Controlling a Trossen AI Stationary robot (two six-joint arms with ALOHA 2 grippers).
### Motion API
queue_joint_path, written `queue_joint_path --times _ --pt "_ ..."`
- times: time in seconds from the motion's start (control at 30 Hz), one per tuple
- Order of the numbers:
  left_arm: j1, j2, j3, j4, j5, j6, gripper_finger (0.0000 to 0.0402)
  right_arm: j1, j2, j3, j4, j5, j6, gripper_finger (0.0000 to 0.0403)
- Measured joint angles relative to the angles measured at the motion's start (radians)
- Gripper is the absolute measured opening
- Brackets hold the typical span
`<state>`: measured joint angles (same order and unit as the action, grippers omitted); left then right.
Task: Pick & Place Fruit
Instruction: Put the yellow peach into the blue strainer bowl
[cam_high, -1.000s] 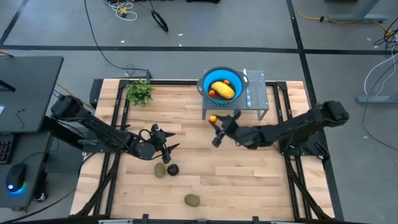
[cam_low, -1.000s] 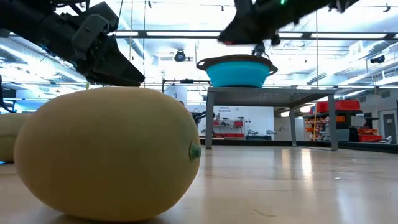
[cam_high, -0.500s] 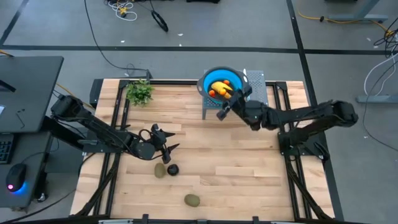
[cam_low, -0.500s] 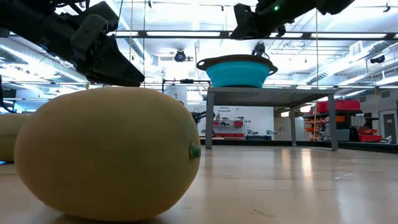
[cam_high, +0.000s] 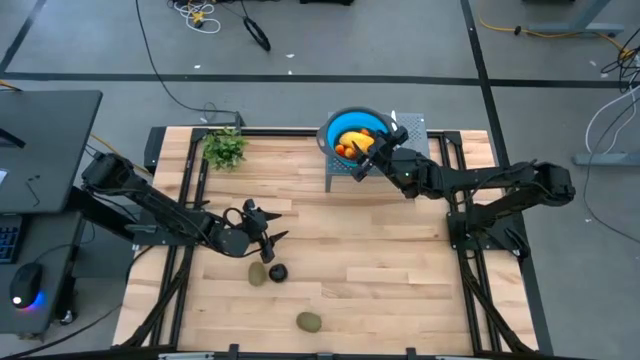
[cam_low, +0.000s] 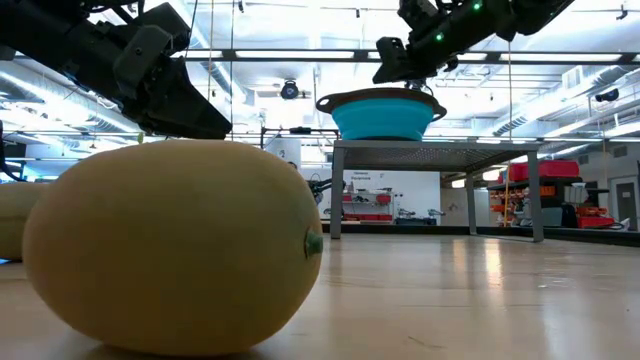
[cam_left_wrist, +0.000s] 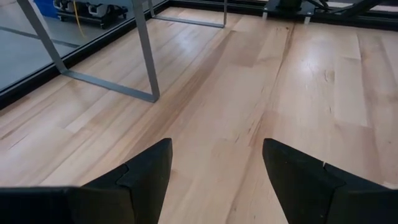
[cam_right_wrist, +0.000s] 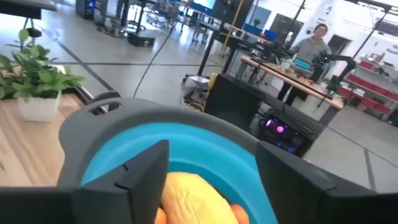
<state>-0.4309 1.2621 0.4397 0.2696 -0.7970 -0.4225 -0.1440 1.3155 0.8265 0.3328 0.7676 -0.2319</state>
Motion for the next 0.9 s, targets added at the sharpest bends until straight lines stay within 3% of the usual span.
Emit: queue_joint_path --times 0.17,0.6,0.9 --pt "0.000 0.000 0.000 -0.017 0.000 -0.010 0.0258 0.019 0.000 0.000 0.009 -0.001 0.026 0.0280" --pt "0.000 0.000 0.000 -0.018 0.000 -0.015 0.0258 0.231 0.000 0.000 0.067 -0.019 0.076 0.0282" --pt "0.000 0.000 0.000 -0.018 0.000 -0.034 0.0258 0.341 0.000 0.001 -0.127 -0.164 0.265 0.0282"
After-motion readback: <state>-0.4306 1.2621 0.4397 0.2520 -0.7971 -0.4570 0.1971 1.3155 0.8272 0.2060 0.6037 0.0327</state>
